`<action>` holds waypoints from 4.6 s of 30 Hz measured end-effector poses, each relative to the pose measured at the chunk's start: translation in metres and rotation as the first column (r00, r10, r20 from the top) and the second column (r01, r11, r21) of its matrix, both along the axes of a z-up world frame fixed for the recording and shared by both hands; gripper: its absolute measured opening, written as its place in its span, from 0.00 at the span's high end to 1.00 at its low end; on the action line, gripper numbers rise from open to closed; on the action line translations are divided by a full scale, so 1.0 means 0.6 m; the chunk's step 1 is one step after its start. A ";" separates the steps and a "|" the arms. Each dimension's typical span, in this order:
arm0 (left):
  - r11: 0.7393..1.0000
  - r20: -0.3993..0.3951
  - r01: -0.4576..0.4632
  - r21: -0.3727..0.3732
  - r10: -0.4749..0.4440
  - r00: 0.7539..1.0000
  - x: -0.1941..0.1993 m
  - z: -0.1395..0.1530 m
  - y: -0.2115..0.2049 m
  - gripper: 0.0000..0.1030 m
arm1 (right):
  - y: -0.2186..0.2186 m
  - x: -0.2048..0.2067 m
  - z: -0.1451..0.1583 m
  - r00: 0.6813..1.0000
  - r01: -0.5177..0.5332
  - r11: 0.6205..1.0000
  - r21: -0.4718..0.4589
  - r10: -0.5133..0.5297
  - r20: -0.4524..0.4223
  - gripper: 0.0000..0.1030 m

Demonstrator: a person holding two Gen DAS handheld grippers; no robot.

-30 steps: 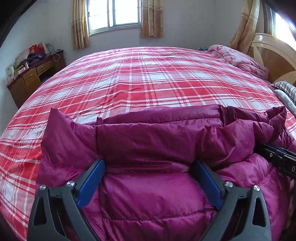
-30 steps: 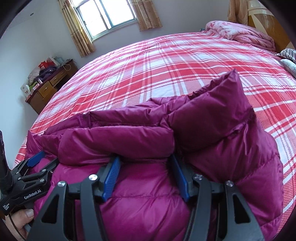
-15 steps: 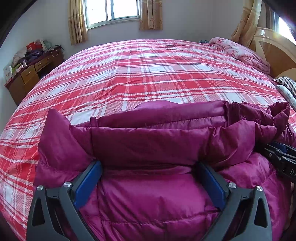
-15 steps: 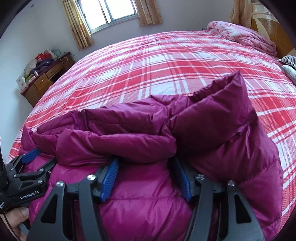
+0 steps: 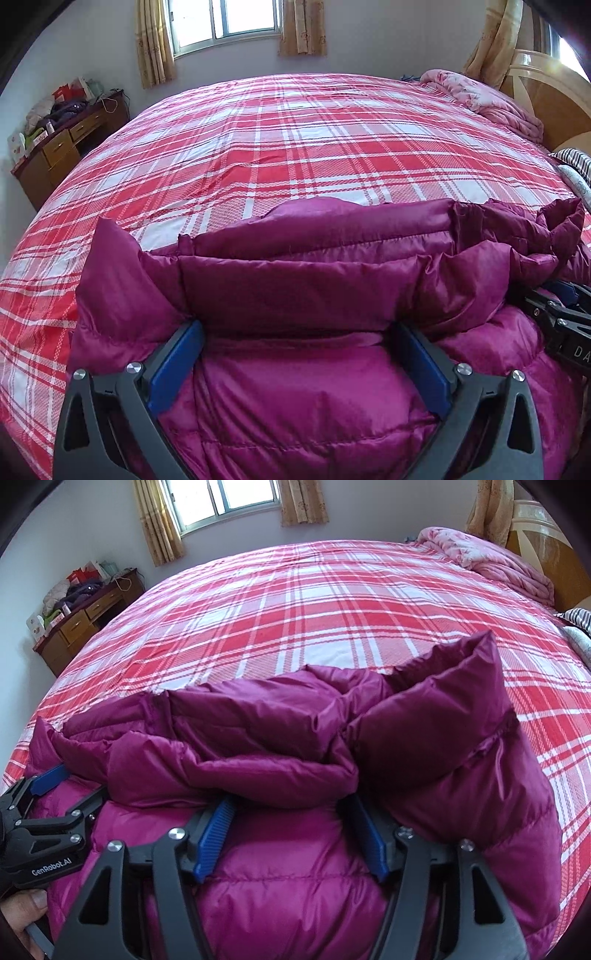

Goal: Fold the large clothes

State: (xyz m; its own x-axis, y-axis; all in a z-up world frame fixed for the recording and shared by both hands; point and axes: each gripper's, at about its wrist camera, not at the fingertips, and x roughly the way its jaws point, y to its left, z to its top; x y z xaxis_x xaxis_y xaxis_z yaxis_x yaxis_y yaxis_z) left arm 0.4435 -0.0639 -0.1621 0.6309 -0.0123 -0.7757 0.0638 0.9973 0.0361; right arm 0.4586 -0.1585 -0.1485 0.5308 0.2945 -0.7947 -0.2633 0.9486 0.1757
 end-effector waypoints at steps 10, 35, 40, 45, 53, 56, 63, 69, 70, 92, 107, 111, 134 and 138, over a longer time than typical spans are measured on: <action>1.000 -0.010 -0.007 -0.008 0.007 1.000 0.010 -0.004 0.002 0.01 | 0.006 -0.041 0.041 0.998 0.043 0.999 -0.017 -0.042 0.054 0.31; 0.998 0.008 -0.033 -0.047 0.034 0.999 0.029 0.010 -0.002 0.01 | 0.030 0.038 0.004 0.999 0.035 0.999 -0.037 -0.036 -0.027 0.14; 0.998 -0.019 -0.038 -0.045 0.037 0.999 0.039 0.001 -0.001 0.01 | 0.045 0.041 -0.003 0.999 0.032 0.996 -0.084 -0.034 -0.023 0.08; 0.999 -0.026 -0.042 -0.033 0.041 0.999 0.045 -0.004 -0.005 0.01 | 0.049 0.045 -0.007 0.999 0.029 0.995 -0.099 -0.032 -0.030 0.06; 0.999 -0.025 -0.047 -0.025 0.046 0.999 0.046 -0.007 -0.004 0.01 | 0.051 0.045 -0.005 0.999 0.024 0.993 -0.114 -0.027 -0.031 0.06; 0.999 -0.023 -0.046 -0.029 0.045 0.999 0.046 -0.007 -0.002 0.01 | 0.025 0.030 0.015 0.999 0.028 0.996 -0.084 -0.030 -0.013 0.14; 0.999 -0.017 -0.040 -0.020 0.040 0.999 0.047 -0.007 -0.009 0.01 | -0.049 0.001 0.015 0.996 0.048 0.999 -0.022 -0.046 0.080 0.15; 0.998 -0.087 -0.048 -0.041 0.044 0.995 0.043 0.014 0.002 0.01 | -0.029 0.008 0.021 0.997 0.029 0.995 -0.093 -0.023 0.070 0.13; 0.995 -0.081 -0.055 -0.080 0.049 0.996 0.027 0.032 0.011 0.01 | -0.032 -0.006 0.030 0.996 0.031 0.995 -0.096 -0.023 0.084 0.13; 0.974 0.101 -0.067 -0.216 0.090 0.991 -0.148 0.078 0.108 0.01 | -0.001 -0.116 0.044 0.988 -0.041 0.994 -0.099 0.055 0.142 0.04; 0.865 0.051 -0.107 -0.490 0.151 0.987 -0.286 0.012 0.200 0.01 | 0.004 -0.220 0.031 0.967 -0.059 0.997 -0.058 0.071 0.244 0.05; 0.853 0.064 -0.075 -0.516 0.126 0.990 -0.285 0.007 0.194 0.01 | 0.031 -0.213 -0.002 0.964 -0.076 0.980 -0.186 0.120 0.235 0.00; 0.783 0.315 0.306 -0.542 -0.148 0.938 -0.248 0.200 0.047 0.86 | -0.020 -0.187 0.001 0.969 -0.156 0.988 -0.022 0.157 0.192 0.00; 0.778 0.349 0.444 -0.445 -0.306 0.886 -0.241 0.234 -0.037 0.86 | -0.053 -0.173 0.010 0.976 -0.145 0.988 0.052 0.134 0.170 0.03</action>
